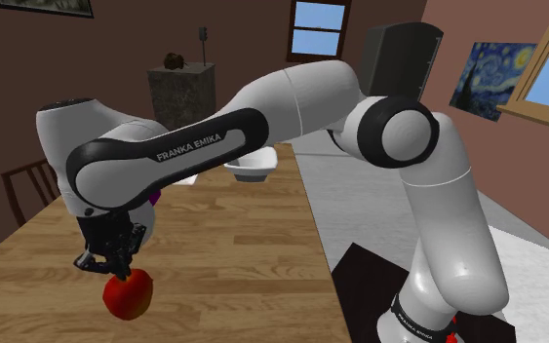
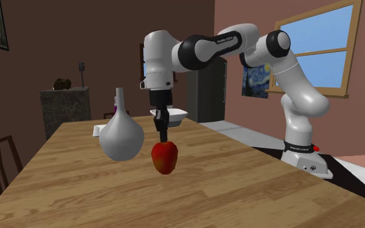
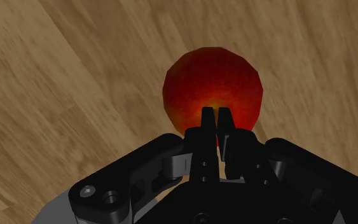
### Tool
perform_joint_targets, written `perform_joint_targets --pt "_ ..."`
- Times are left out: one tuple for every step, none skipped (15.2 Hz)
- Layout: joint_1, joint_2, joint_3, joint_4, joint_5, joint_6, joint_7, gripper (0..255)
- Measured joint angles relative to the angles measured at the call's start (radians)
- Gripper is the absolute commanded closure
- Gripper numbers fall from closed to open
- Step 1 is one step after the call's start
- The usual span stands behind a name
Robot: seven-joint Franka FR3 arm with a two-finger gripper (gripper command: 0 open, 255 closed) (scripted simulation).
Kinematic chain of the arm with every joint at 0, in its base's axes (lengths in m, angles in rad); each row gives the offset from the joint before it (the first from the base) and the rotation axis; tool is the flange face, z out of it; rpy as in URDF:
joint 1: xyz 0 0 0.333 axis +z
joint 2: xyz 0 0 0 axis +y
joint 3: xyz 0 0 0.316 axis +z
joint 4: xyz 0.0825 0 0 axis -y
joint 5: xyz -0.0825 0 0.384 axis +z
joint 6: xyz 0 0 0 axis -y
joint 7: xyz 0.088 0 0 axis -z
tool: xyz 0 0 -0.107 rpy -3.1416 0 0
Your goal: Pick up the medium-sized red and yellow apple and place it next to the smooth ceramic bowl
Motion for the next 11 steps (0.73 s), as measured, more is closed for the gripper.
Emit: perform_joint_targets --pt "-0.001 -0.006 0.001 0.005 0.002 -0.010 -0.001 255" --pt "0.000 -0.006 0.002 0.017 0.003 -0.022 -0.002 255" --pt "-0.001 -0.011 0.003 0.023 0.005 -0.033 -0.003 255" --pt "0.001 -0.012 0.004 0.037 0.006 -0.047 -0.003 255" --pt "0.002 -0.016 0.005 0.044 0.008 -0.058 -0.003 255" --pt "0.004 -0.017 0.006 0.054 0.009 -0.069 -0.002 255" --pt "0.008 -0.016 0.007 0.067 0.008 -0.080 0.000 255" --pt "0.006 -0.019 0.007 0.075 0.010 -0.091 -0.003 255" --pt "0.006 -0.022 0.008 0.088 0.012 -0.106 -0.005 255" --pt "0.010 -0.018 0.008 0.108 0.011 -0.123 -0.005 255" --pt "0.012 -0.018 0.008 0.123 0.011 -0.137 -0.006 255"
